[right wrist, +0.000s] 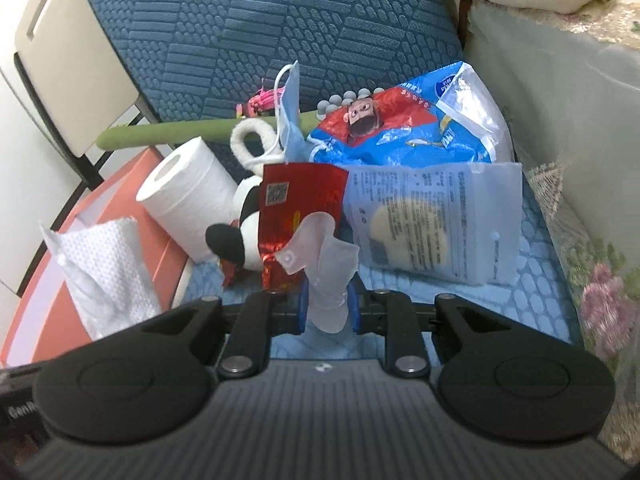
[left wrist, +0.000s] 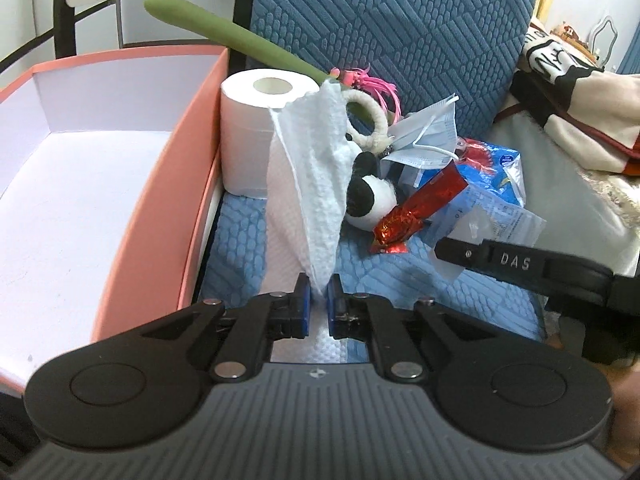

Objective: Organize soft objects
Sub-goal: 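Lift the towel with the left tool while the right tool carries the glove over the pink box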

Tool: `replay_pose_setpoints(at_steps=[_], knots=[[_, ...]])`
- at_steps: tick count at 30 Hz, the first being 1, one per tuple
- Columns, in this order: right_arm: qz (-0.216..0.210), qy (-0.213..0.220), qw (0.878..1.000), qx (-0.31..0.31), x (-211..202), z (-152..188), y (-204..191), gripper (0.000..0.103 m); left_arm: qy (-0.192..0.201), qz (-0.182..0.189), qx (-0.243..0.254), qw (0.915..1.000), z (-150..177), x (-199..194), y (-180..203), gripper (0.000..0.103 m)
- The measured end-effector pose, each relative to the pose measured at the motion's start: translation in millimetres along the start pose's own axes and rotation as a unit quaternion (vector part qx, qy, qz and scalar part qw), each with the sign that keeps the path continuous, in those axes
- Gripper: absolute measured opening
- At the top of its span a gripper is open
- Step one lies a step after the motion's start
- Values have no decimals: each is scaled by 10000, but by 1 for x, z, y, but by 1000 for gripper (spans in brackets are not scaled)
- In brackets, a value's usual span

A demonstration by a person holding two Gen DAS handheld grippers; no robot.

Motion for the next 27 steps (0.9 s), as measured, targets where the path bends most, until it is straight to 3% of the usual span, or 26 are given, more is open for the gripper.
replay_pose_setpoints(at_steps=[27], knots=[[553, -256, 9965, -567, -77, 41, -31, 24, -217, 399, -176, 9988, 6, -63, -9, 10]])
Point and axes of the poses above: each gripper's, at about its wrist camera, not at the fingertips, and x roughly the way its jaws point, y to its right, z to its underside, the point moved 6 cm from there along x, roughly the way its jaws point, and after that the axes turned 7 degrees about y, right-handed, at the moved point
